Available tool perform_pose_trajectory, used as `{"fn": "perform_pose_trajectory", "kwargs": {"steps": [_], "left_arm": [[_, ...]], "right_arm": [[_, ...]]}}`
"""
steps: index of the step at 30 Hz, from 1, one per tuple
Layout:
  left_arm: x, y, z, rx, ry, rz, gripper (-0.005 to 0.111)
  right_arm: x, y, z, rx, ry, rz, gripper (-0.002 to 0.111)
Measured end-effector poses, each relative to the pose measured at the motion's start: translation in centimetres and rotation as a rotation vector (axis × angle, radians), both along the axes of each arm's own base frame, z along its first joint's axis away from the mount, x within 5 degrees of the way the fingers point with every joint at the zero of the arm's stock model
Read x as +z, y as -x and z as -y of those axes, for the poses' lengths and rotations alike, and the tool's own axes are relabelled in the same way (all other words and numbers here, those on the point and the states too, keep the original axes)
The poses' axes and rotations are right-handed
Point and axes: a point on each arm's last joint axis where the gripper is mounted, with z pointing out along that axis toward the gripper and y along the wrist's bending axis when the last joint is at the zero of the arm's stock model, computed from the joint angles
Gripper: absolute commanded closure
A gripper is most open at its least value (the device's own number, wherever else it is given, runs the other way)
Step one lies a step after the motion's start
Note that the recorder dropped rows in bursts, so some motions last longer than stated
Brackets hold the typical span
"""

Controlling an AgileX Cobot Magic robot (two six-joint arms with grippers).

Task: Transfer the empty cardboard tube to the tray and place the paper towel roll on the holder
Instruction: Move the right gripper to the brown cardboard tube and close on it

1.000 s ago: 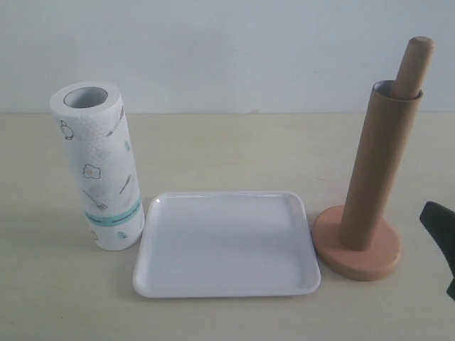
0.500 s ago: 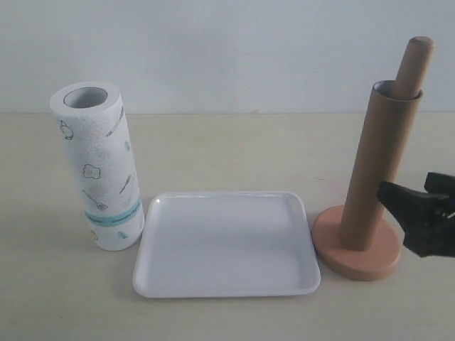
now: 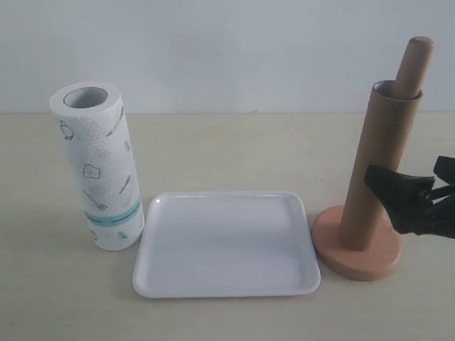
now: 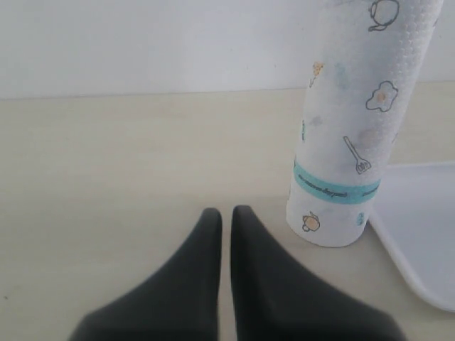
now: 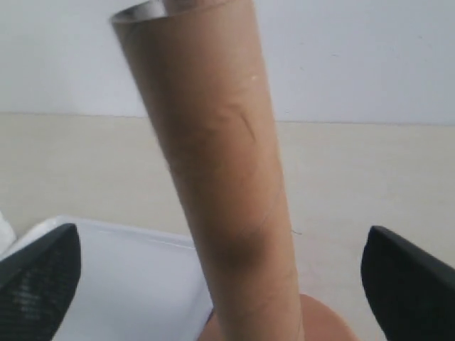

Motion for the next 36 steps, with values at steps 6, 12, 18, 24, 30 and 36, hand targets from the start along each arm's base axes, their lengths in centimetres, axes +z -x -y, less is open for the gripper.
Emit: {"fn": "perform_pose_trajectory", "kwargs": {"steps": [6,12,18,24,30,36], "left_arm": [[0.0,0.0,0.0,0.0,0.0,0.0,0.102],[0.0,0.0,0.0,0.0,0.0,0.0,0.102],[0.0,0.0,0.0,0.0,0.0,0.0,0.102],[0.0,0.0,0.0,0.0,0.0,0.0,0.102],[0.0,0.0,0.0,0.0,0.0,0.0,0.102],[0.0,0.0,0.0,0.0,0.0,0.0,0.102]], "right_arm": [[0.0,0.1,-0.3,0.073,0.136,0.073,0.003],[1.5,-1.4,-0.2,0.05,0.173,0.107,0.003],[2.2,-3.4,-0.4,0.069,0.168,0.108,0.003],[1.6,-5.1,-0.7,0.118,0.176,0.085,0.003],[1.6,-6.5,-0.9,0.118,0.124,0.058,0.011],[1.1,-6.7,-1.1,0.146,0.091,0.022,0.063]]}}
